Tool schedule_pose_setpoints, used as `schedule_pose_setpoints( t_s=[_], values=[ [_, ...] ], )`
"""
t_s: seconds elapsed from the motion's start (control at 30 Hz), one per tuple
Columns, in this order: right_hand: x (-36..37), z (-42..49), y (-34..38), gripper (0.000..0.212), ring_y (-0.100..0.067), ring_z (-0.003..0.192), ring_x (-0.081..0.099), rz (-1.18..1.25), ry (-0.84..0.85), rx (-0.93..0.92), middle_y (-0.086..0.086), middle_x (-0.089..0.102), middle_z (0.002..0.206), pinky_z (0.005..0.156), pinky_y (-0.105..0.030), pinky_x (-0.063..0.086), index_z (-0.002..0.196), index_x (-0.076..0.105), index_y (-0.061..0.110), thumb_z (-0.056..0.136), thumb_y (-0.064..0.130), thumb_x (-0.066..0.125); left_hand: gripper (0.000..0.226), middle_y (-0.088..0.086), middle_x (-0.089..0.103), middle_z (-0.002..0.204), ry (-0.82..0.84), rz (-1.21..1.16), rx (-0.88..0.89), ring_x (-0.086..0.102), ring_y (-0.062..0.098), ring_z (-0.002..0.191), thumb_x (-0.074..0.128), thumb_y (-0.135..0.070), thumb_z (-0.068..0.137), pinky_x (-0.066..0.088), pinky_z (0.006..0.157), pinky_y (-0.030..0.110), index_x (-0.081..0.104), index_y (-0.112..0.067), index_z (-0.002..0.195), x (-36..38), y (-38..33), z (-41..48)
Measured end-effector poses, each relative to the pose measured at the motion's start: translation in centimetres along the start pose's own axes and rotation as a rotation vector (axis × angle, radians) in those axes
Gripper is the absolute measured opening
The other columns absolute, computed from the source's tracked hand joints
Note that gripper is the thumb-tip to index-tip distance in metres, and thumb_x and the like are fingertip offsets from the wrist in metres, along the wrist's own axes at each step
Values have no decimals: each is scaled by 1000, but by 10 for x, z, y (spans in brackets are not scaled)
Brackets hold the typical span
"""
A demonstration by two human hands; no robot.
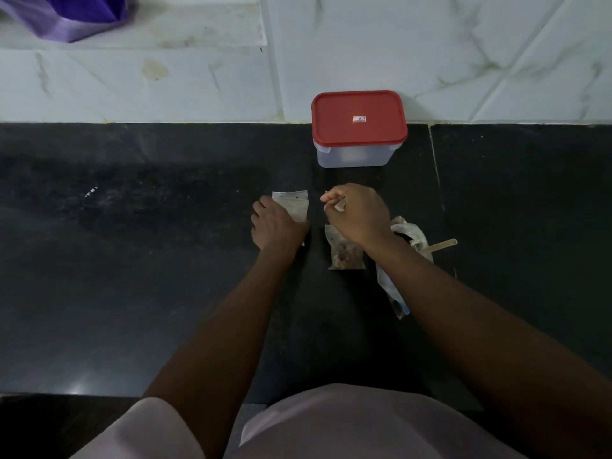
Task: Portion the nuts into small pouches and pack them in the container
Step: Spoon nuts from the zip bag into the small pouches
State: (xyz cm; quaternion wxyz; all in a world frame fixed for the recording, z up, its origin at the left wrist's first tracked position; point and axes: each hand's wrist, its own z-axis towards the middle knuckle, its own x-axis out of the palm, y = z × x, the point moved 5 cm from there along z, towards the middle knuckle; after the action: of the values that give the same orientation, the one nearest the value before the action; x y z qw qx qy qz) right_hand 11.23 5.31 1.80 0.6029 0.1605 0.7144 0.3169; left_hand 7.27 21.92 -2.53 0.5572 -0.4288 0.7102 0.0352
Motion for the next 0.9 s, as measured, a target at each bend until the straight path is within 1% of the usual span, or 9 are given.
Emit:
schedule_pose_setpoints(
  t_s=[0.1,0.2,0.33,0.4,0.53,0.63,0.73,0.8,0.9],
  values=[
    [-1,0,-1,22,-3,95,64,0,-27,-1,12,71,101,89,-38,56,111,74,28,90,23,69,102,10,40,149,-17,-53,16,43,32,139,90,-43,69,45,109,53,32,-12,147,-4,4,-2],
    [-3,0,-1,24,-4,95,63,23,-19,-4,11,71,105,89,-37,55,116,72,27,92,28,70,103,7,39,153,-50,-126,108,41,29,141,89,-45,70,43,110,55,31,-16,150,-11,8,-9],
    [-7,0,2,26,-1,97,63,146,7,18,10,72,109,86,-23,50,119,72,23,95,33,68,98,3,44,152,-102,-246,347,45,24,139,86,-37,73,43,111,53,32,-21,152,-21,4,-29],
    [-11,0,1,24,2,96,63,243,22,44,11,73,109,83,-14,47,117,74,22,97,33,66,94,0,49,148,-109,-304,480,50,21,134,84,-40,73,47,108,53,35,-22,151,-24,-1,-40],
    [-21,-3,-1,17,6,90,68,372,82,89,16,74,99,78,-8,49,109,77,23,96,24,67,92,-1,52,143,-85,-323,641,53,18,129,80,-45,72,50,103,53,37,-20,150,-23,-10,-56],
    [-32,-10,-3,16,3,87,71,421,123,114,12,76,94,74,-11,53,106,78,23,91,18,73,89,2,51,145,-58,-349,712,51,19,133,82,-30,73,48,107,51,39,-15,149,-19,-15,-63],
    [-43,-20,-6,18,-1,74,72,486,147,142,4,78,87,63,-13,54,105,78,20,88,12,76,89,2,50,145,-41,-353,761,49,17,133,85,-17,72,47,109,48,40,-12,148,-16,-21,-69],
    [-48,-26,-8,19,-5,73,73,502,167,170,1,78,86,59,-16,54,105,78,20,88,11,76,90,2,49,146,-14,-336,810,48,16,134,84,-19,71,45,110,47,40,-13,149,-13,-27,-74],
    [-54,-36,-12,23,-13,79,76,567,197,195,-3,79,90,63,-26,61,109,76,16,88,6,74,90,-2,46,146,37,-306,851,45,12,133,84,-38,74,44,111,39,39,-18,150,-7,-36,-80]
  ],
)
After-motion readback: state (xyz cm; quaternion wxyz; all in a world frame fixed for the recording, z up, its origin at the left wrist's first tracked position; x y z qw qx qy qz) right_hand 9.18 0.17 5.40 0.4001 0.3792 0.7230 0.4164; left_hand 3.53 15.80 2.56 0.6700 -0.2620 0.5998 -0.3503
